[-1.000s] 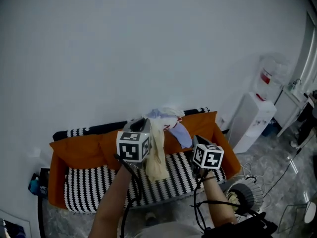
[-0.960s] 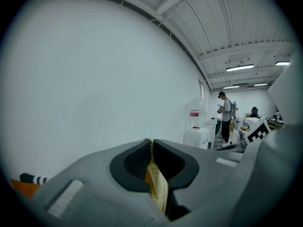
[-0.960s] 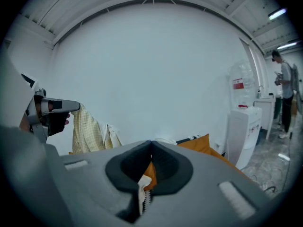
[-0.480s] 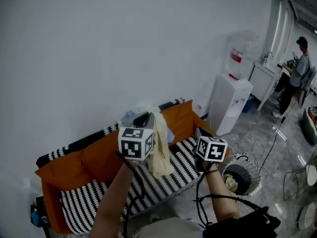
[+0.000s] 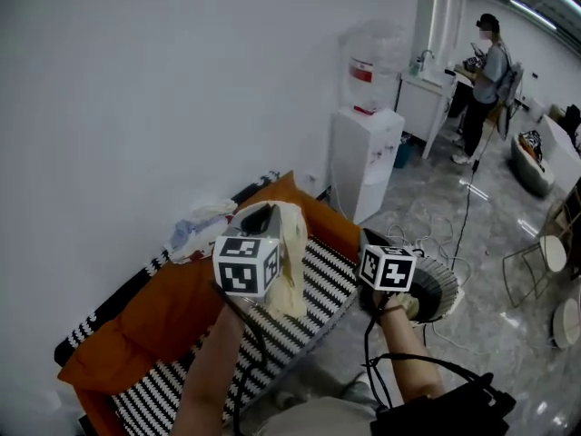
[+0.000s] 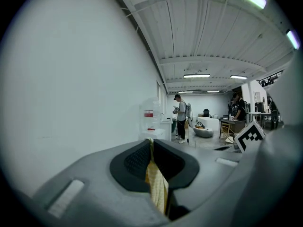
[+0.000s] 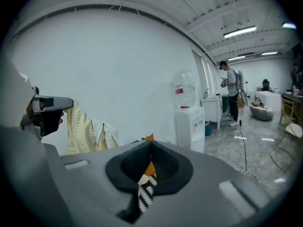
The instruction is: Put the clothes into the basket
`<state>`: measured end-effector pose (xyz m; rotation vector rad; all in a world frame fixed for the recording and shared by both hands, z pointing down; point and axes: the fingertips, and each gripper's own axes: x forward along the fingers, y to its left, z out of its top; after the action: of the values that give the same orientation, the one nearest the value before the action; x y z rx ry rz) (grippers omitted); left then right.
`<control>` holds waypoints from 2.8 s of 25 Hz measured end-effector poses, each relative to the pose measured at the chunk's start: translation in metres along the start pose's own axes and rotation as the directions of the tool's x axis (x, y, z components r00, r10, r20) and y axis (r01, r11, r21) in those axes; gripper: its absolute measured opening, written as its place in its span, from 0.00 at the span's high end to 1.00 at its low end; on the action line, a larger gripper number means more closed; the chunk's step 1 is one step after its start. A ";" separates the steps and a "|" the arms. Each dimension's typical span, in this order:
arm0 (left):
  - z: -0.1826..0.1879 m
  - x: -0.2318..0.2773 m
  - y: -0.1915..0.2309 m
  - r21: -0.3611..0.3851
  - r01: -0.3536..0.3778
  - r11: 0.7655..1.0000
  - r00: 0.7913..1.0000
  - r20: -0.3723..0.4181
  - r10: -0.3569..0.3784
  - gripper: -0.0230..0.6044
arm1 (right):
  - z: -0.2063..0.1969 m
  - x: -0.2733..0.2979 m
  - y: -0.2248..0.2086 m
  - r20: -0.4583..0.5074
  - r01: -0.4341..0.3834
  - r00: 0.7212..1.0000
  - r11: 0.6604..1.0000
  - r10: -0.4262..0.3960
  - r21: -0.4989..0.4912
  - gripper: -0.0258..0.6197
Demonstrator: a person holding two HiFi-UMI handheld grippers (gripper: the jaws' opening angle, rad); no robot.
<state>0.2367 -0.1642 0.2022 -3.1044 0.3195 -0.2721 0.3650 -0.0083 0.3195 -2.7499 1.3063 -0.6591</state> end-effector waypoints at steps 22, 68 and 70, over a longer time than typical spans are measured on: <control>0.044 0.146 -0.255 0.045 0.180 0.983 0.982 0.046 -0.182 0.92 | 0.015 -0.106 -0.341 0.034 0.260 0.963 0.957 -0.266 0.127 0.96; -0.190 0.355 -0.550 -0.046 0.696 0.716 0.643 -0.405 -0.651 0.92 | -0.166 -0.233 -0.591 -0.258 0.744 0.663 0.576 -0.703 0.339 0.96; -0.218 0.360 -0.557 -0.070 0.704 0.707 0.621 -0.423 -0.660 0.92 | -0.182 -0.234 -0.593 -0.275 0.751 0.654 0.561 -0.705 0.348 0.96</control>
<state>0.6579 0.3103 0.4930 -2.8606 -0.9036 -0.9318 0.6002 0.5786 0.5192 -2.7744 -0.1210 -0.9805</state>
